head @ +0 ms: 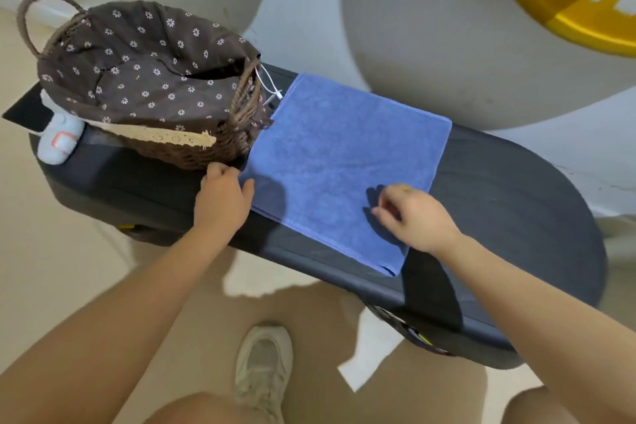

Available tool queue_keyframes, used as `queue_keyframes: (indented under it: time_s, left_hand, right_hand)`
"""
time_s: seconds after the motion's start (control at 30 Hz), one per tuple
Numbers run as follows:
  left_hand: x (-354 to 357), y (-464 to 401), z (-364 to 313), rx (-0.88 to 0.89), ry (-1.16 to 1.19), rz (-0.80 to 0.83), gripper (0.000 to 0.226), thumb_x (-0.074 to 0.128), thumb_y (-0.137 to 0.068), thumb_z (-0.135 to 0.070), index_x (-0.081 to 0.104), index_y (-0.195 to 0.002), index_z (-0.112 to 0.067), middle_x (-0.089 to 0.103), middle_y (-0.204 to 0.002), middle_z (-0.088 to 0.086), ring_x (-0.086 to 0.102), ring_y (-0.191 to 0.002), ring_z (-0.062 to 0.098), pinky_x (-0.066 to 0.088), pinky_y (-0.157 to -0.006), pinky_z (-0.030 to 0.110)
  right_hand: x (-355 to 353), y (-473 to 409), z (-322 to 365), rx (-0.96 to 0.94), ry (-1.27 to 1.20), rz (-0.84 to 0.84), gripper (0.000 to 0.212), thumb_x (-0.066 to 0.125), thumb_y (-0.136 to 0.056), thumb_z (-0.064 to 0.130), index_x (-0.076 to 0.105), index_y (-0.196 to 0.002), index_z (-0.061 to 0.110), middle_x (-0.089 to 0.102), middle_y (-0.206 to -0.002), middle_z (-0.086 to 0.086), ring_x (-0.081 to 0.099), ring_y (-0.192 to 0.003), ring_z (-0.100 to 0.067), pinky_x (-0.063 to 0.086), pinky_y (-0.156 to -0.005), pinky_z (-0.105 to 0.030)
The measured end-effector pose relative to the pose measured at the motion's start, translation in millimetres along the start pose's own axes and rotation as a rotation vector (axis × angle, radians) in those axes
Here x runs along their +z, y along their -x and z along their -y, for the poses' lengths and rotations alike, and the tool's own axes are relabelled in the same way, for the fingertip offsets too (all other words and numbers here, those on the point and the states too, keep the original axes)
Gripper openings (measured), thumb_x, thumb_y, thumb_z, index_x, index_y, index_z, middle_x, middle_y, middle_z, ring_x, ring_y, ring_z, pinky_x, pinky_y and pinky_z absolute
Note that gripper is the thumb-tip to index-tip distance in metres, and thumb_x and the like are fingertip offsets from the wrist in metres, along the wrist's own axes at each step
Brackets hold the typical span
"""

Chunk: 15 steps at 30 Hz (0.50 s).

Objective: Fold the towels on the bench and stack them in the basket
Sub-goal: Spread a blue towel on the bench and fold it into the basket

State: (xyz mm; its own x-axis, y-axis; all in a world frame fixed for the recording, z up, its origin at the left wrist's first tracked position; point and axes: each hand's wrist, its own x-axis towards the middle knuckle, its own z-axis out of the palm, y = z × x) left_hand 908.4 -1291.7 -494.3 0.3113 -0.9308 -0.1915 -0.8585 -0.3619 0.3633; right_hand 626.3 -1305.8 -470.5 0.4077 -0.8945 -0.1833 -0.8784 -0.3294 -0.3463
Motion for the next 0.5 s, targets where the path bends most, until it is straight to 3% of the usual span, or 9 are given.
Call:
queue_keyframes:
  time_s: [0.07,0.17,0.23,0.37,0.5]
  left_hand:
    - [-3.3,-0.8,-1.4,-0.006,-0.047,0.016,0.030,0.045,-0.095,-0.025,0.054,-0.108,0.001,0.040,-0.128,0.019,0.048,-0.108,0.038,0.042,-0.084,0.043]
    - [-7.2,-1.5,-9.9,-0.073,-0.104,0.074,0.031,0.045,-0.095,-0.025,0.051,-0.111,0.000,0.039,-0.126,0.021,0.049,-0.106,0.040,0.042,-0.082,0.043]
    - [-8.2,-0.6,-16.1,-0.148,-0.115,0.129,0.036,0.047,-0.094,-0.028,0.048,-0.116,-0.001,0.039,-0.127,0.022,0.047,-0.107,0.042,0.040,-0.080,0.043]
    - [-7.2,1.2,-18.6,-0.232,-0.066,0.157,0.039,0.050,-0.092,-0.032,0.047,-0.119,-0.004,0.037,-0.129,0.024,0.047,-0.106,0.043,0.037,-0.075,0.040]
    - [-8.3,2.3,-17.1,-0.236,0.116,0.160,0.043,0.035,-0.096,-0.040,0.050,-0.119,-0.006,0.035,-0.131,0.023,0.045,-0.107,0.041,0.038,-0.087,0.041]
  right_hand:
    - [-3.4,9.1,10.4,-0.145,0.107,0.186,0.037,0.051,-0.089,0.046,0.057,-0.089,0.010,0.049,-0.081,0.005,0.050,-0.075,-0.019,0.042,-0.066,-0.032]
    - [-2.5,20.2,18.0,-0.261,0.191,0.326,0.042,0.056,-0.083,0.055,0.051,-0.085,0.013,0.046,-0.087,0.006,0.047,-0.076,-0.018,0.035,-0.055,-0.028]
    - [0.8,29.2,18.0,-0.311,0.275,0.321,0.035,0.057,-0.083,0.050,0.048,-0.087,0.015,0.045,-0.097,0.002,0.049,-0.087,-0.020,0.028,-0.054,-0.026]
    - [6.4,41.8,10.9,-0.308,0.299,0.253,0.024,0.050,-0.088,0.023,0.051,-0.109,0.012,0.050,-0.118,-0.008,0.052,-0.103,-0.031,0.035,-0.071,-0.033]
    - [10.5,45.7,9.0,-0.231,0.245,0.243,0.028,0.048,-0.087,0.015,0.051,-0.116,0.015,0.048,-0.125,-0.009,0.051,-0.107,-0.030,0.033,-0.075,-0.030]
